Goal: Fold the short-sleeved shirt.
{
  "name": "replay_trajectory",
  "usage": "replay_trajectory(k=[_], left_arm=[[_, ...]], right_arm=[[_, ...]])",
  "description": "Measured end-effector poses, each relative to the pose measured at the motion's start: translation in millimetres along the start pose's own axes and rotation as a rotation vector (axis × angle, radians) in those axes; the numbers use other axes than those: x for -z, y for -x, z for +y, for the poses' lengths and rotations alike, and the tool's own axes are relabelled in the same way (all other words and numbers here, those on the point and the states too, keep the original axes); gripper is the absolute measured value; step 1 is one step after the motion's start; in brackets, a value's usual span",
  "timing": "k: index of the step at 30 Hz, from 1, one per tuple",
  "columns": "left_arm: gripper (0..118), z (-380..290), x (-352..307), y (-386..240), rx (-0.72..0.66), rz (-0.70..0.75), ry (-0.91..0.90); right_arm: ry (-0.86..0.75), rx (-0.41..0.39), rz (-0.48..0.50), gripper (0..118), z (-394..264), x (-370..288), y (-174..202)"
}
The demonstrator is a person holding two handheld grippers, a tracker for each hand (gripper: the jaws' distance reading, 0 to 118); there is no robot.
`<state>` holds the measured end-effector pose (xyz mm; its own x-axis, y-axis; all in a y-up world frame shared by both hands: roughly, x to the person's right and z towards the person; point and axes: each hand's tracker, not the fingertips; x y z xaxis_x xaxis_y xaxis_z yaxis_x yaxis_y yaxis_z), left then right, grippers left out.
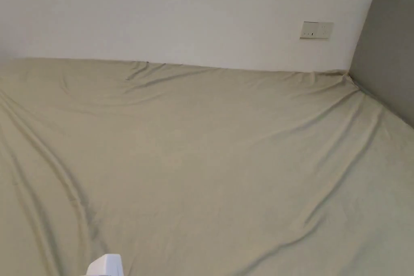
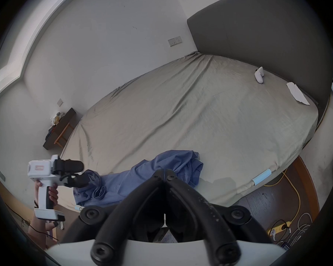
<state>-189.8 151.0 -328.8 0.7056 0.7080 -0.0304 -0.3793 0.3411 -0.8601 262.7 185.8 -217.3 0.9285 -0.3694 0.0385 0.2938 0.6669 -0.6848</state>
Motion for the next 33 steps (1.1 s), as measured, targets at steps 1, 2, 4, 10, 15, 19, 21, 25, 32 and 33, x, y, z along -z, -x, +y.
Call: replay_trajectory(k=[1,2,4,10,15,19,21,25,32,33], left_arm=[[62,0,-13,-3,0.026,0.004,-0.024],[37,-1,-25,-3,0.044,0.016,-0.061],[12,-4,-44,-2,0.046,0.103,-0.110],[2,-5,-53,42,-0.096,0.292,-0.159],[2,-18,3,49,-0.115,0.187,-0.016],[2,-30,48,36,-0.077,0.111,0.084],[2,-32,66,32,-0.049,0.123,0.106],[0,-29,73,39,-0.115,0.125,0.103],[5,-19,-75,38,-0.042,0.010,-0.179],[8,-16,-92,51,-0.026,0.058,-0.242]], right_arm=[[-0.002,0.004,0.004,1,1,1,0],[-0.004,0.006,0.010,1,1,2,0],[-0.005,0.009,0.021,1,0,4,0],[0.026,0.015,0.049,1,-6,12,-3],[0.038,0.032,0.033,1,-7,11,-6],[0.033,0.057,0.034,1,-5,7,-10],[0.028,0.045,0.011,1,-4,6,-10],[0.026,0.039,0.011,1,-2,5,-9],[0.006,-0.005,0.045,1,10,7,6],[0.012,-0.016,0.053,1,11,10,8]])
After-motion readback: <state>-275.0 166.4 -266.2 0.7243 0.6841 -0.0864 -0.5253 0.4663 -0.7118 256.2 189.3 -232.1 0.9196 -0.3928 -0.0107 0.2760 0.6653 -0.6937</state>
